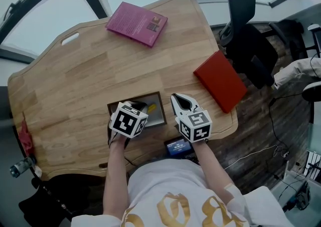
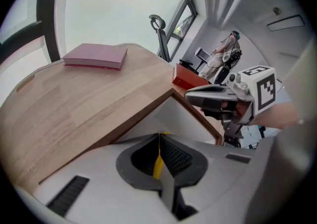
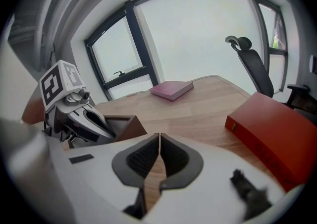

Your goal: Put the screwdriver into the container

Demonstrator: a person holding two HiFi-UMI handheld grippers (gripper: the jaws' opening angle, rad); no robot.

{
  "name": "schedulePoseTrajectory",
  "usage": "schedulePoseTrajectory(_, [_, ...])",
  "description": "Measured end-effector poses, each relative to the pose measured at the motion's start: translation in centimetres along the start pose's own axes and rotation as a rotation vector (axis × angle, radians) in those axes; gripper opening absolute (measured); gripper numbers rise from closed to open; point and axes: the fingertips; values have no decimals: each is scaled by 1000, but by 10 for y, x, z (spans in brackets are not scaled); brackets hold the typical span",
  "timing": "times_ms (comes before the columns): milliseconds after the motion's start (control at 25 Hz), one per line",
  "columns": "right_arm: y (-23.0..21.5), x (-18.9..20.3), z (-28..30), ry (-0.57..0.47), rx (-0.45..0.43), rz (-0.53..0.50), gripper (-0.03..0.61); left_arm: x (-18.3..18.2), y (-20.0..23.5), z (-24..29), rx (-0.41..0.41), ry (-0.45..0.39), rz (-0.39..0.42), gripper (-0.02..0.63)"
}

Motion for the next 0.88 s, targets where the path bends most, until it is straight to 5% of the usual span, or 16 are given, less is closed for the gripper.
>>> schedulePoseTrajectory(880, [26, -19, -36, -87, -15, -63, 32, 1, -3, -41, -133, -145, -17, 14])
Point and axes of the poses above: the fingertips, and each gripper's own axes: z forward along the fingers, y to its left, x out of its underside, and after that the axes turned 7 degrees about -x, right-handed
